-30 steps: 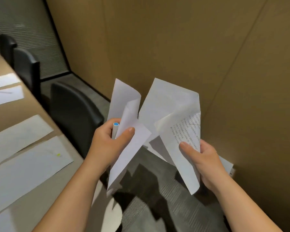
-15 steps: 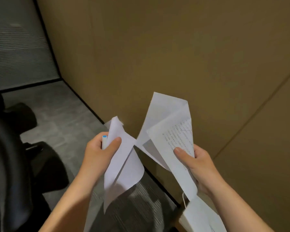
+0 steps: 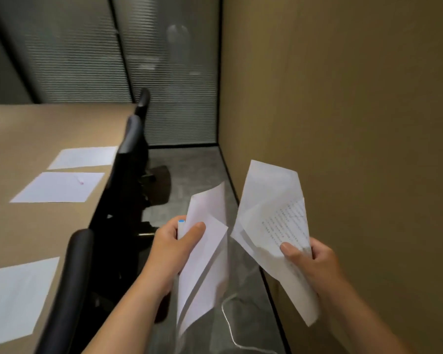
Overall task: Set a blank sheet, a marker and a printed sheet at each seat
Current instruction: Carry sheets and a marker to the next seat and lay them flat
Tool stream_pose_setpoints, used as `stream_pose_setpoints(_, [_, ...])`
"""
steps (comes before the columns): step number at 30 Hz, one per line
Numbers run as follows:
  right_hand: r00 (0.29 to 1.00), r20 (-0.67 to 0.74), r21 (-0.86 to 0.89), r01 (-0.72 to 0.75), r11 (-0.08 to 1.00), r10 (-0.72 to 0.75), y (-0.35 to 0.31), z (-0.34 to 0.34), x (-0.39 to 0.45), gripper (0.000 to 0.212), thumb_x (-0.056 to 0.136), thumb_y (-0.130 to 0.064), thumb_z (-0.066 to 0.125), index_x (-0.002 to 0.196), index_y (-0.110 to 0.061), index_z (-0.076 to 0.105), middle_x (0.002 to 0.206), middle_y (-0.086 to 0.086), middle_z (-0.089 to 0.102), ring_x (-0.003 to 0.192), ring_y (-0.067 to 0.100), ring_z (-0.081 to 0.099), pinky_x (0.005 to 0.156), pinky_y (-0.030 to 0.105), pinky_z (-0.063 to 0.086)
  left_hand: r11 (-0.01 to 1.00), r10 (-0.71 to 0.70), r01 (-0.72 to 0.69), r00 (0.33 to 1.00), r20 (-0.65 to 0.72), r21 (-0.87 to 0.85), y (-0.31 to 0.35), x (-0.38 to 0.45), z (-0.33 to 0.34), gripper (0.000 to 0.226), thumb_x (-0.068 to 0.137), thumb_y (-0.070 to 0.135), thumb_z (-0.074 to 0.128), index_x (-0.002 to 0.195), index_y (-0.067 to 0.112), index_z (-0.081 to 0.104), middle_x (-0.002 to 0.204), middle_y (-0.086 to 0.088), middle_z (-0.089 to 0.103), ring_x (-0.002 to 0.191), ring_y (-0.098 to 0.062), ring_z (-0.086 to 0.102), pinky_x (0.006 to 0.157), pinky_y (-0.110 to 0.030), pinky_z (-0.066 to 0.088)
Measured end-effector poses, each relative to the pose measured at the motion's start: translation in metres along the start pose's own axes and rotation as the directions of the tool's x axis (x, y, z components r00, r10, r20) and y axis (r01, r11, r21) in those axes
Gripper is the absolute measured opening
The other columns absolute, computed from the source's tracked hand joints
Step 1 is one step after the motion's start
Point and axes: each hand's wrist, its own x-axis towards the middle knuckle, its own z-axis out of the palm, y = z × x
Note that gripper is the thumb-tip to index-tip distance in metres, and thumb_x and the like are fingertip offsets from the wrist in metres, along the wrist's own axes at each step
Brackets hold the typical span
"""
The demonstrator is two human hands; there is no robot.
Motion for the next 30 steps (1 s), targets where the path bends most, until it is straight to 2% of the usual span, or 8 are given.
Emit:
stream_pose_setpoints(7, [0.962, 0.272, 0.019, 0.033, 0.999, -0.037, -0.062, 0.093, 0.192, 0.045, 0.067, -0.047, 0.076, 0.101, -0.019, 0.07, 0.091, 0.001, 0.077, 0.081, 0.023, 0.074, 0.073, 0.043, 0.061, 0.998, 0.056, -0.052, 0.976, -0.211, 0.022, 0.035, 0.145, -0.04, 0.01, 0.081, 0.036, 0.071, 0.085, 0.027, 0.07, 0.086, -0.004, 0.074, 0.079, -0.027, 0.072, 0.064, -0.035, 0.054])
stream_pose_setpoints(11, [0.926, 0.368, 0.028, 0.084, 0.996, -0.088, -0.088, 0.167, 0.3, 0.04, 0.067, -0.041, 0.075, 0.098, -0.016, 0.071, 0.091, 0.003, 0.077, 0.081, 0.023, 0.074, 0.071, 0.04, 0.059, 0.996, 0.085, -0.08, 0.951, -0.296, 0.031, 0.041, 0.246, -0.073, 0.018, 0.076, 0.043, 0.068, 0.086, 0.028, 0.069, 0.087, -0.004, 0.073, 0.08, -0.027, 0.071, 0.067, -0.039, 0.057])
stream_pose_setpoints(15, [0.911, 0.395, 0.068, 0.095, 0.993, -0.114, -0.116, 0.23, 0.386, 0.038, 0.071, -0.037, 0.074, 0.103, -0.017, 0.07, 0.096, 0.003, 0.077, 0.086, 0.024, 0.074, 0.078, 0.044, 0.058, 0.992, 0.124, -0.129, 0.931, -0.342, 0.006, 0.051, 0.343, -0.107, 0.008, 0.087, 0.028, 0.07, 0.089, 0.02, 0.069, 0.083, -0.007, 0.074, 0.074, -0.026, 0.07, 0.062, -0.037, 0.054])
stream_pose_setpoints(18, [0.903, 0.411, 0.101, 0.086, 0.991, -0.12, -0.156, 0.279, 0.463, 0.037, 0.075, -0.035, 0.073, 0.106, -0.015, 0.069, 0.096, 0.002, 0.077, 0.085, 0.023, 0.074, 0.069, 0.036, 0.058, 0.988, 0.148, -0.157, 0.919, -0.365, 0.005, 0.076, 0.436, -0.135, 0.01, 0.089, 0.028, 0.068, 0.086, 0.018, 0.068, 0.074, -0.002, 0.072, 0.066, -0.017, 0.067, 0.056, -0.028, 0.049])
stream_pose_setpoints(20, [0.903, 0.409, 0.127, 0.082, 0.989, -0.127, -0.182, 0.305, 0.511, 0.032, 0.08, -0.032, 0.071, 0.107, -0.015, 0.068, 0.095, 0.002, 0.077, 0.083, 0.023, 0.074, 0.064, 0.032, 0.058, 0.983, 0.172, -0.184, 0.9, -0.4, 0.008, 0.095, 0.491, -0.153, 0.012, 0.087, 0.029, 0.069, 0.083, 0.018, 0.068, 0.073, -0.009, 0.07, 0.065, -0.017, 0.064, 0.056, -0.031, 0.049])
stream_pose_setpoints(23, [0.899, 0.418, 0.146, 0.079, 0.986, -0.134, -0.215, 0.339, 0.575, 0.038, 0.08, -0.035, 0.069, 0.11, -0.012, 0.067, 0.098, 0.005, 0.077, 0.087, 0.026, 0.074, 0.07, 0.039, 0.058, 0.98, 0.156, -0.195, 0.879, -0.451, -0.041, 0.111, 0.564, -0.172, 0.014, 0.086, 0.031, 0.069, 0.085, 0.017, 0.068, 0.081, -0.018, 0.069, 0.068, -0.022, 0.062, 0.061, -0.037, 0.049])
stream_pose_setpoints(27, [0.871, 0.465, 0.171, 0.087, 0.981, -0.158, -0.245, 0.394, 0.682, 0.043, 0.077, -0.041, 0.068, 0.111, -0.014, 0.066, 0.101, 0.003, 0.076, 0.09, 0.026, 0.073, 0.075, 0.041, 0.058, 0.979, 0.152, -0.197, 0.866, -0.476, -0.046, 0.115, 0.674, -0.195, 0.02, 0.08, 0.04, 0.07, 0.083, 0.02, 0.068, 0.08, -0.014, 0.067, 0.071, -0.024, 0.062, 0.066, -0.041, 0.05])
stream_pose_setpoints(30, [0.845, 0.506, 0.162, 0.104, 0.981, -0.173, -0.261, 0.435, 0.757, 0.036, 0.081, -0.04, 0.066, 0.11, -0.017, 0.067, 0.098, -0.001, 0.076, 0.086, 0.021, 0.074, 0.067, 0.032, 0.057, 0.981, 0.157, -0.193, 0.848, -0.507, -0.017, 0.116, 0.748, -0.21, 0.02, 0.083, 0.038, 0.069, 0.081, 0.018, 0.066, 0.072, -0.002, 0.064, 0.067, -0.018, 0.06, 0.061, -0.036, 0.049])
